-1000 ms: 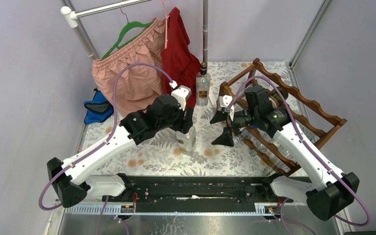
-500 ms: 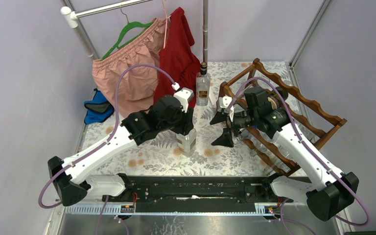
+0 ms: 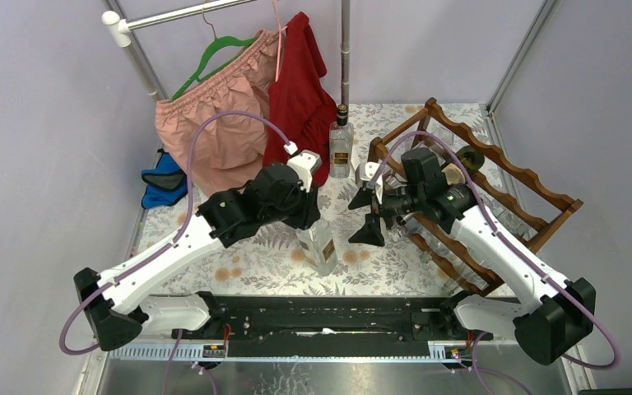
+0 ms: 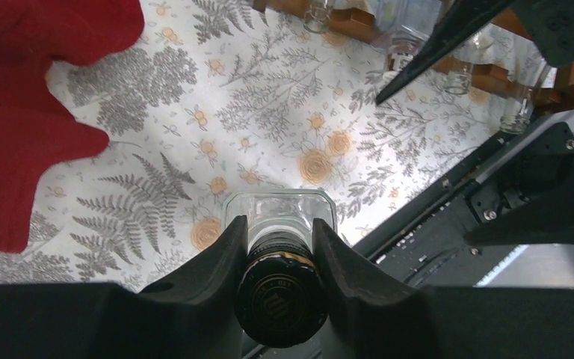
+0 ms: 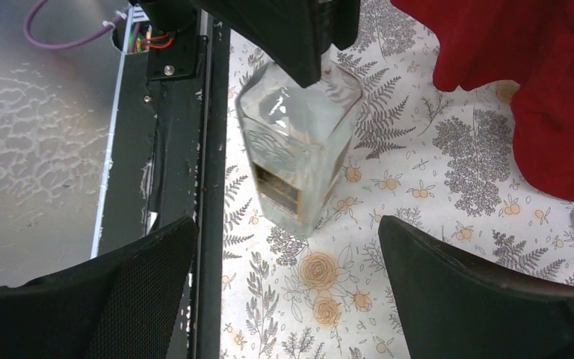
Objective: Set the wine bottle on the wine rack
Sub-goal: Pick up the wine bottle from the center of the board.
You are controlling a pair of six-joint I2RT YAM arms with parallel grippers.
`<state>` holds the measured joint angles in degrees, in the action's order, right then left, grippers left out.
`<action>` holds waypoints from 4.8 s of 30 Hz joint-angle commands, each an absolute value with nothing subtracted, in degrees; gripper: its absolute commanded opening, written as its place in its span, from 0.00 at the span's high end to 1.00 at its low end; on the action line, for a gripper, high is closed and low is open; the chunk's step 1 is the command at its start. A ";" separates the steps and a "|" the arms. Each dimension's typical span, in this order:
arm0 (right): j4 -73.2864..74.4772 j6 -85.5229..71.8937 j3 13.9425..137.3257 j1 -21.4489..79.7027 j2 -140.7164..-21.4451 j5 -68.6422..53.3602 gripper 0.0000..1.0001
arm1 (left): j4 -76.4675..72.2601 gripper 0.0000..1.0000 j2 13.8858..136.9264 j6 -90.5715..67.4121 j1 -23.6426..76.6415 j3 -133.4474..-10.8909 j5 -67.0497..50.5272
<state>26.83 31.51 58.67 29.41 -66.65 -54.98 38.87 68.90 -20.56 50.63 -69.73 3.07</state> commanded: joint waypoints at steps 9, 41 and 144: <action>15.82 28.20 52.86 37.76 -67.59 -43.54 0.00 | 23.67 1.00 56.67 -37.16 44.18 -59.46 -5.12; 5.07 24.71 47.86 47.10 -77.81 -37.41 0.01 | 2.42 1.00 44.27 -57.39 41.90 -42.78 -1.88; 35.03 54.93 59.94 62.40 -81.47 -17.13 1.00 | 1.14 0.52 49.82 -61.99 44.54 -20.30 -48.46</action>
<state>37.54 56.18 55.53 61.89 -81.93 -17.52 -0.54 50.30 -64.31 44.21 -18.98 -48.93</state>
